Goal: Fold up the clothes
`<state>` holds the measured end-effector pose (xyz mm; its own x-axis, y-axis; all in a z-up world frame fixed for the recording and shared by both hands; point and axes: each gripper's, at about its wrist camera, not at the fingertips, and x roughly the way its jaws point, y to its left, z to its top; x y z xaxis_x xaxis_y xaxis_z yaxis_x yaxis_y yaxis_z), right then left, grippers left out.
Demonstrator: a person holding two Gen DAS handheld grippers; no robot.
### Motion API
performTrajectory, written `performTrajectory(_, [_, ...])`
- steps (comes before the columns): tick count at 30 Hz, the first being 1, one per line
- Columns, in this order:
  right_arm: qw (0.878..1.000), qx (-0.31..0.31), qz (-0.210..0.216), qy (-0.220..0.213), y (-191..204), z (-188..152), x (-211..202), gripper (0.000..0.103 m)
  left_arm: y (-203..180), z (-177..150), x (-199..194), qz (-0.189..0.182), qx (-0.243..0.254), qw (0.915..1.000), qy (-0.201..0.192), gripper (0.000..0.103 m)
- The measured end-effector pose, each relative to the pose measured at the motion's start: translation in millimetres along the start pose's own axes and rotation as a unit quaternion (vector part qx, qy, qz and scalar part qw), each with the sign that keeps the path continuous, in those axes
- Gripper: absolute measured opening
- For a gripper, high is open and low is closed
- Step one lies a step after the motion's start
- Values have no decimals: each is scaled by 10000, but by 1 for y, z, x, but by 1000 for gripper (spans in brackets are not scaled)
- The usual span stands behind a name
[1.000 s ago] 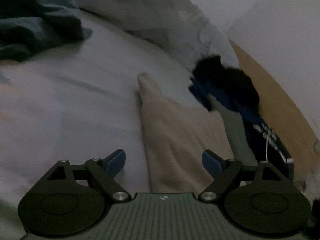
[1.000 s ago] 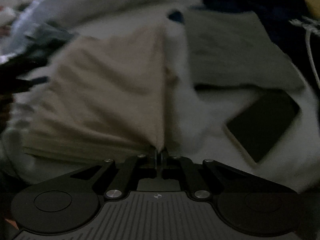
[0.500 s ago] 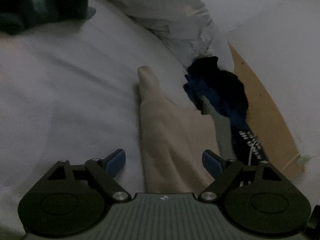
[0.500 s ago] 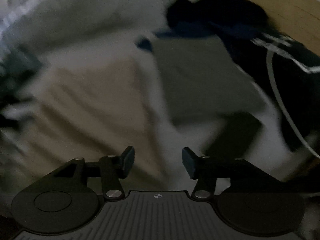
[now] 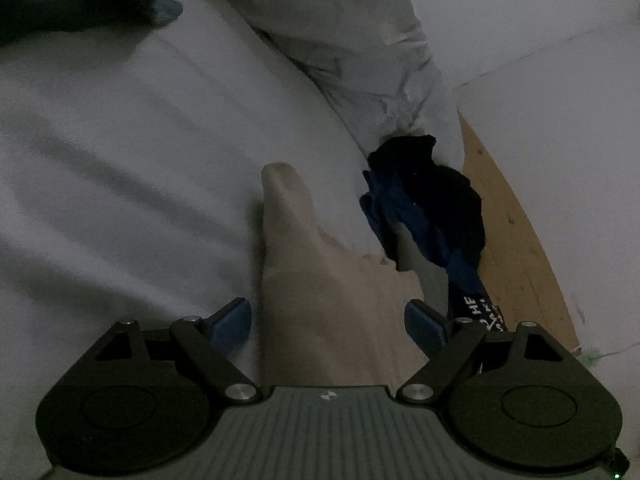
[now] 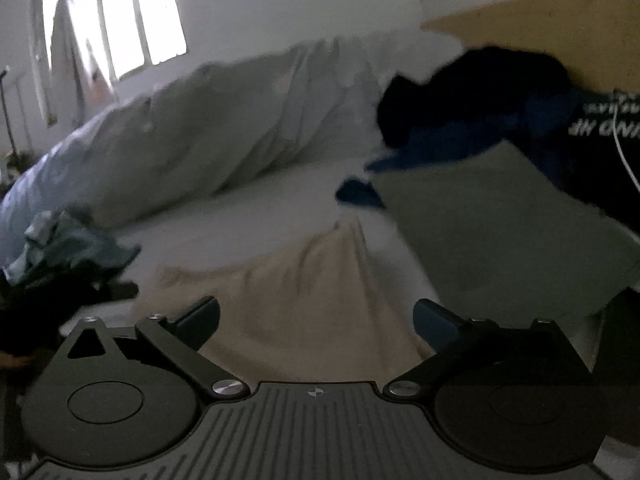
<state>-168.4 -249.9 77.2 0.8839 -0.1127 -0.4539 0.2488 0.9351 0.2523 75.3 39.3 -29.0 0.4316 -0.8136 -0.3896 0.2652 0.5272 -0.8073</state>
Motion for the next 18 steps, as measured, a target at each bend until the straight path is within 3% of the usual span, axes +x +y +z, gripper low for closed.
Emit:
performTrajectory(3, [9997,97,-17,-221,2,-1,14,103,-2,4,11,0,134,9999,1,89])
performTrajectory(9, [9994,143,291,-118,7,3,56,103,1,15,26,-152,305,9994,41,89])
performTrajectory(16, [9978,188,627,-87,14,9,74,103,3,31,44,-354,533,9977,210,88])
performTrajectory(18, [9975,260,653,-99,10,12,75,103,5,33,47,-362,532,9977,217,81])
